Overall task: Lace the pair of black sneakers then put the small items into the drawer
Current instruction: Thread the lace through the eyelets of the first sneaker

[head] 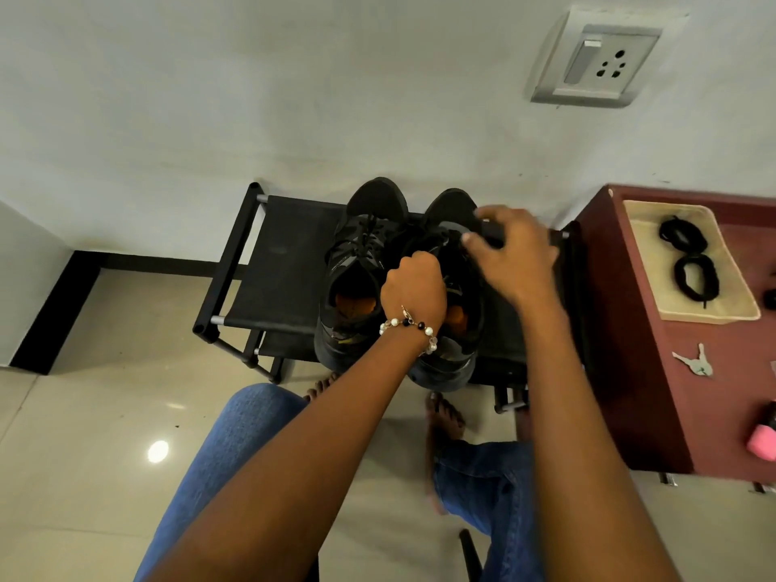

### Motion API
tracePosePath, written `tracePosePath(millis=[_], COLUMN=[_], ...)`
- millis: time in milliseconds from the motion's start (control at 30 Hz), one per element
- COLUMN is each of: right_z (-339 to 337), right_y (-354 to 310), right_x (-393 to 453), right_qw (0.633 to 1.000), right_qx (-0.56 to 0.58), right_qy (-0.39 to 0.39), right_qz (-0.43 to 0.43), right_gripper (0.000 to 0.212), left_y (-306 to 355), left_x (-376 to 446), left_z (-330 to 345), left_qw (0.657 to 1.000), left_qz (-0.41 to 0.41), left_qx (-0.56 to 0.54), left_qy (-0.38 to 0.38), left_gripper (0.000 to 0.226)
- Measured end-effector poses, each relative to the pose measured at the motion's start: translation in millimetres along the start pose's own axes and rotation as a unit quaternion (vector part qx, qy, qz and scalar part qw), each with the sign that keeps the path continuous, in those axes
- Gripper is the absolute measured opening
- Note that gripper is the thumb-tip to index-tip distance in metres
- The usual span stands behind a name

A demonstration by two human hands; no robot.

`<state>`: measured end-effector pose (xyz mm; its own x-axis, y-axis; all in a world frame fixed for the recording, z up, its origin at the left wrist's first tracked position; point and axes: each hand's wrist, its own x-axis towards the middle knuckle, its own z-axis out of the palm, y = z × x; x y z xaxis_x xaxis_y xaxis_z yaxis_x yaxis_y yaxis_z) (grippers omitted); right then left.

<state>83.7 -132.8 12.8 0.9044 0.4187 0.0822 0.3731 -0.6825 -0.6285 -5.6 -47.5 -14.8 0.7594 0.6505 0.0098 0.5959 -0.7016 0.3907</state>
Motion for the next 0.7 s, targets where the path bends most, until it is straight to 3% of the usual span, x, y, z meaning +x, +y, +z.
tracePosePath(millis=[100, 200, 300, 400, 433, 500, 533, 600, 633, 667, 700], right_z=[25, 33, 30, 19, 13, -3, -10, -21, -25, -29, -33], right_y=[-11, -12, -9, -5, -4, -5, -6, -6, -4, -1, 1], right_x=[-8, -13, -11, -8, -7, -8, -9, -11, -10, -9, -8], right_qw=[0.984, 0.98, 0.995, 0.987, 0.961, 0.874, 0.811, 0.649, 0.6, 0.601, 0.641], right_qx=[-0.164, -0.196, -0.103, 0.135, 0.25, 0.459, 0.561, 0.742, 0.78, 0.778, 0.743], right_qy=[-0.075, -0.03, 0.009, 0.037, 0.044, 0.044, 0.034, 0.018, 0.028, 0.045, 0.067], right_qz=[-0.006, -0.013, 0.0, 0.074, 0.109, 0.151, 0.161, 0.171, 0.172, 0.174, 0.181], right_gripper=[0.031, 0.026, 0.016, 0.01, 0.01, 0.014, 0.018, 0.023, 0.024, 0.023, 0.021], left_y=[0, 0, 1, 1, 1, 1, 1, 1, 0, 0, 0], left_x=[1, 1, 1, 1, 0, 0, 0, 0, 0, 0, 0], left_z=[0, 2, 1, 1, 1, 0, 0, -1, -1, 0, 0], left_qw=[1.0, 1.0, 1.0, 1.0, 1.0, 1.0, 1.0, 1.0, 1.0, 1.0, 1.0], left_qz=[0.0, 0.0, -0.006, -0.007, -0.007, -0.006, -0.005, -0.002, -0.001, 0.0, 0.001], left_qx=[0.002, 0.006, 0.01, 0.011, 0.01, 0.01, 0.011, 0.013, 0.012, 0.013, 0.014], left_qy=[-0.004, -0.004, -0.008, -0.007, -0.007, -0.007, -0.006, -0.008, -0.008, -0.008, -0.006], left_gripper=[0.021, 0.022, 0.022, 0.02, 0.02, 0.019, 0.018, 0.017, 0.017, 0.017, 0.017])
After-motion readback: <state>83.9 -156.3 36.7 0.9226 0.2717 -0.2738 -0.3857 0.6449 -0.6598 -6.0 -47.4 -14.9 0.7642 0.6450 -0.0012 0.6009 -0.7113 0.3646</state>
